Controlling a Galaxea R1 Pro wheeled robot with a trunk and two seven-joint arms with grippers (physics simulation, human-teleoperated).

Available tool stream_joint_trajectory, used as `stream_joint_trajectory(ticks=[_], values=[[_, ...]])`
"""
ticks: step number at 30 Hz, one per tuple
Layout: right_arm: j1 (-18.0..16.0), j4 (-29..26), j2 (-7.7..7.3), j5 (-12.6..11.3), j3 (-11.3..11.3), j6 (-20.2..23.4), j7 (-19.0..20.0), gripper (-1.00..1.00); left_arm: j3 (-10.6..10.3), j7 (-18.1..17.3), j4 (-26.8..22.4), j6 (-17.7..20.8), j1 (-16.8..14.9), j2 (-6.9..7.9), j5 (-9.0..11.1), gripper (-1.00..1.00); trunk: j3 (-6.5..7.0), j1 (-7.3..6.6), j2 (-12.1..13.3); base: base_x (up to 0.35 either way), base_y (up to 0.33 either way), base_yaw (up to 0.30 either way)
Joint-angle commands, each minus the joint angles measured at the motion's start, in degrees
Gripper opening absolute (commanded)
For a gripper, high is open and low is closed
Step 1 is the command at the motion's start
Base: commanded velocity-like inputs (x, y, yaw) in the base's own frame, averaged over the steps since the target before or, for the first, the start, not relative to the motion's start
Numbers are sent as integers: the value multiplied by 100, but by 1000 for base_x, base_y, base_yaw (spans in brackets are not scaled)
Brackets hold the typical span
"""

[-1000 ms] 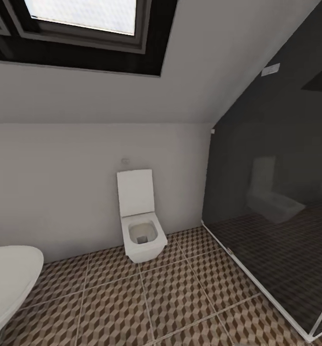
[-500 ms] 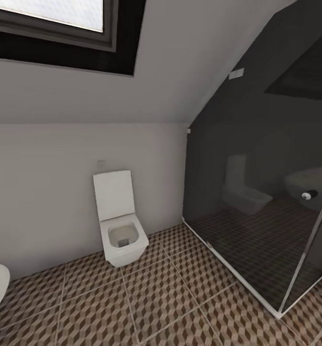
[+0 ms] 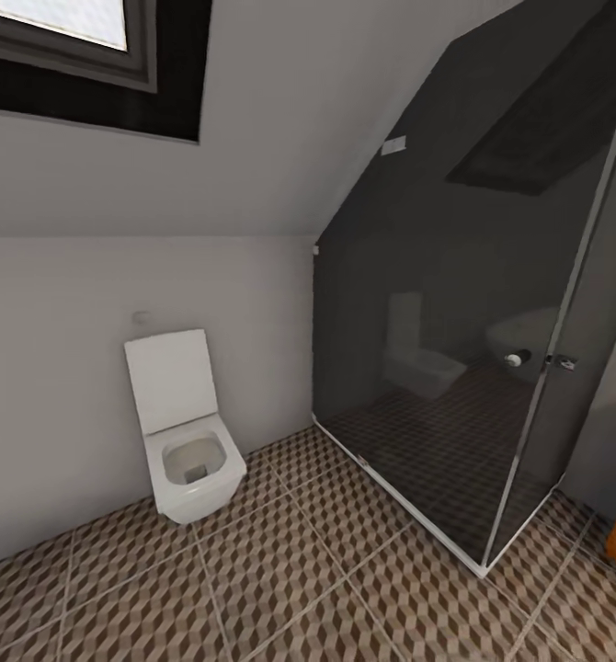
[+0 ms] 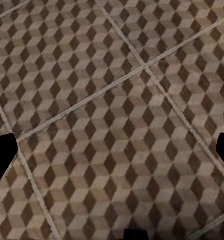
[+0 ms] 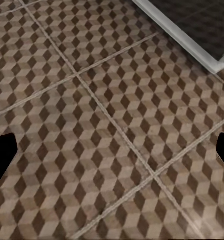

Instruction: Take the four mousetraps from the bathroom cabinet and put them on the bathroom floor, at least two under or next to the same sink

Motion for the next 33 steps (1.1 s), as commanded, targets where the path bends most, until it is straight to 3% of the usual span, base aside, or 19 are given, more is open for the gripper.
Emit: stream_joint_trajectory(ticks=[1, 33], values=[[-4, 6, 0, 2, 5, -18, -14, 100, 2, 12, -10, -7, 4, 0, 2, 100, -5, 0, -3, -36, -172, -292], [-4, 6, 0, 4, 5, -18, -14, 100, 2, 11, -10, -7, 4, 0, -1, 100, -5, 0, -3, -66, -245, -292]])
